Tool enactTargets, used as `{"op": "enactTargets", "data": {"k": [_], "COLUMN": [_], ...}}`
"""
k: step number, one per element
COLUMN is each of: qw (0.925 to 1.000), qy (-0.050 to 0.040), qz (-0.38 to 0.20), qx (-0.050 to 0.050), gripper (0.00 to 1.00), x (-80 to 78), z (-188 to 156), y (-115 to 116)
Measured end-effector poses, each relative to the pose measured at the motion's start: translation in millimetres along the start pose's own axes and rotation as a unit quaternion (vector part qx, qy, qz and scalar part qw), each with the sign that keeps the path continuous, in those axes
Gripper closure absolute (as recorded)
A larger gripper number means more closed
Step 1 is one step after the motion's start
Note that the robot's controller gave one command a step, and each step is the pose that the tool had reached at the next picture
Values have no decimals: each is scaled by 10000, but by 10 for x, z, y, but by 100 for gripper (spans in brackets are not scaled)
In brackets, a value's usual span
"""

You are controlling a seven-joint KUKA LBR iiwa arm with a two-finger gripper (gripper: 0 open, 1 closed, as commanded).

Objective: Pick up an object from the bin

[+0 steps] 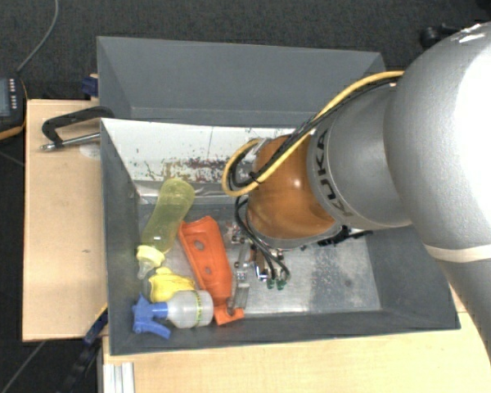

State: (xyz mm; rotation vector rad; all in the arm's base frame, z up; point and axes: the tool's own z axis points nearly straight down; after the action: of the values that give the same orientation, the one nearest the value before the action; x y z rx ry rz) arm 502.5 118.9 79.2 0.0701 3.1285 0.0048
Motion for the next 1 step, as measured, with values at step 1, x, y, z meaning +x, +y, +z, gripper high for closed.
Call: {"op": "enactTargets", "data": {"k": [1], "qw": [10000], "qy": [3], "qz": [-30], "qx": [-22], "gripper": [0], "x": [-168], "z": [57], "y": [81]}}
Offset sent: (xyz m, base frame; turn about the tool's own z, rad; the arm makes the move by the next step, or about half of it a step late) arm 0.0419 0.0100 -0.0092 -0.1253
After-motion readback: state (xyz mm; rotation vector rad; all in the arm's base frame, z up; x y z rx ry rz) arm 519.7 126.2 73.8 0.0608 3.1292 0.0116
